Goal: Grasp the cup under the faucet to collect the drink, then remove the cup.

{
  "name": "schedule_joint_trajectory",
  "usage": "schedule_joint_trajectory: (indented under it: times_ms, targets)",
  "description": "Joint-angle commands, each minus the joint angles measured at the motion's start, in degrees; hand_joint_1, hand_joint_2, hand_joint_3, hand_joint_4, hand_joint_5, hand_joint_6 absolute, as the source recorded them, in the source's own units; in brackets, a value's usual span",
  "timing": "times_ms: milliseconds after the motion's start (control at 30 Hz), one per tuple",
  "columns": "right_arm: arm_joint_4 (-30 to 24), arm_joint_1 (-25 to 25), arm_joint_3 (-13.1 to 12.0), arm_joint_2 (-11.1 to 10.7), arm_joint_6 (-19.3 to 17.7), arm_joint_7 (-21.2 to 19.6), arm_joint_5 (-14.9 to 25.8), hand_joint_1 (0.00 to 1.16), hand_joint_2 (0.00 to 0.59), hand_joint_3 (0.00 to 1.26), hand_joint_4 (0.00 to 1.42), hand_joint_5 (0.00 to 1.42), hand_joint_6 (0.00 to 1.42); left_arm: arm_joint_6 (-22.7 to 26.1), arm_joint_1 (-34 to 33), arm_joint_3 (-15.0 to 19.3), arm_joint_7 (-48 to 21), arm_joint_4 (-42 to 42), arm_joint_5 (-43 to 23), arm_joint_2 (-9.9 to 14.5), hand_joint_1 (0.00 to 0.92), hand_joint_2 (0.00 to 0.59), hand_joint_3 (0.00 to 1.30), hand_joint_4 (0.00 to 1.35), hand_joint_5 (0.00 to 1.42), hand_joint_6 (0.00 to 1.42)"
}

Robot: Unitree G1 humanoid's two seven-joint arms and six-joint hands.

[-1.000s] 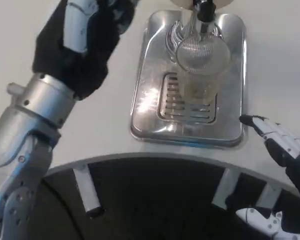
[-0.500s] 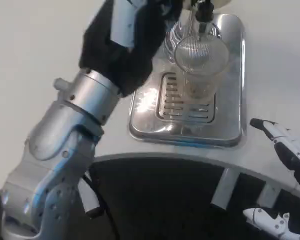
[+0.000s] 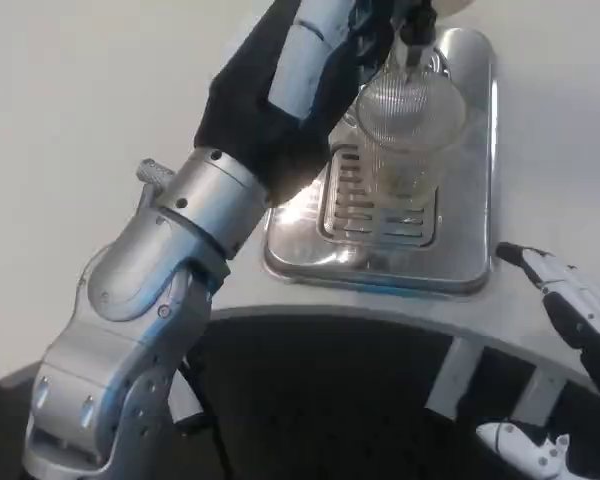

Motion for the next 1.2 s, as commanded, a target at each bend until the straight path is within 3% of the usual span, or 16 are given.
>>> schedule_joint_trajectory:
  times_ms: [33,100,167,267,367,500,733,800,1000,1200]
  targets:
    - [-1.32,1.58,0.83,0.72,0.11,-0.78,-0.49,0.56,0.312,0.07,0.05,0.04,0.1,-2.93,-0.16,-2.06,-2.51,0.63,3.64,1.45,0.0,0.193,0.0,0.0,0.0,0.0]
    - [-1.7,1.94,1.18,1.53,0.79,-0.98,-0.3,0.6,0.297,0.08,0.05,0.04,0.1,-5.51,-0.66,-3.56,-3.46,1.2,7.61,3.26,0.0,0.196,0.0,0.0,0.0,0.0]
    - [-2.39,2.29,1.94,4.45,3.44,-1.68,1.02,0.71,0.282,0.08,0.05,0.04,0.1,-7.97,-1.03,-4.77,-4.5,2.09,10.99,4.53,0.0,0.199,0.0,0.0,0.0,0.0]
    - [-2.78,1.86,2.83,6.81,5.22,-2.12,1.2,0.81,0.266,0.08,0.05,0.04,0.1,-10.79,-1.32,-5.88,-5.99,3.95,13.86,5.31,0.0,0.204,0.0,0.0,0.0,0.0]
    - [-2.79,1.3,3.52,7.93,6.06,-2.05,0.61,0.85,0.254,0.08,0.05,0.04,0.1,-14.01,-1.46,-6.99,-7.33,6.1,16.55,5.97,0.0,0.205,0.0,0.0,0.0,0.0]
    - [-2.79,2.12,3.77,9.46,6.99,-1.95,0.6,0.95,0.235,0.09,0.05,0.04,0.08,-22.38,-1.73,-9.0,-7.51,8.93,23.38,7.79,0.0,0.207,0.0,0.0,0.0,0.0]
    - [-2.79,0.91,4.22,10.91,8.82,-1.75,0.72,1.16,0.202,0.09,0.05,0.04,0.08,-33.95,-1.89,-10.96,-6.3,12.64,33.51,10.63,0.0,0.219,0.0,0.0,0.0,0.0]
    - [-2.79,-0.52,4.13,11.03,10.54,-1.75,1.01,1.16,0.198,0.09,0.05,0.04,0.08,-36.57,-1.75,-11.39,-5.66,13.19,36.39,11.38,0.0,0.22,0.0,0.0,0.0,0.0]
    - [-1.92,-4.31,3.86,10.58,14.35,-2.29,1.55,1.16,0.197,0.08,0.05,0.03,0.08,-40.68,-0.85,-11.84,-3.6,13.7,41.99,12.74,0.0,0.222,0.0,0.0,0.0,0.0]
    - [1.71,-10.2,3.42,9.95,16.89,-4.13,2.06,1.16,0.105,0.05,0.04,0.03,0.08,-41.91,1.0,-11.17,-2.58,13.15,44.18,13.78,0.0,0.223,0.0,0.0,0.0,0.0]
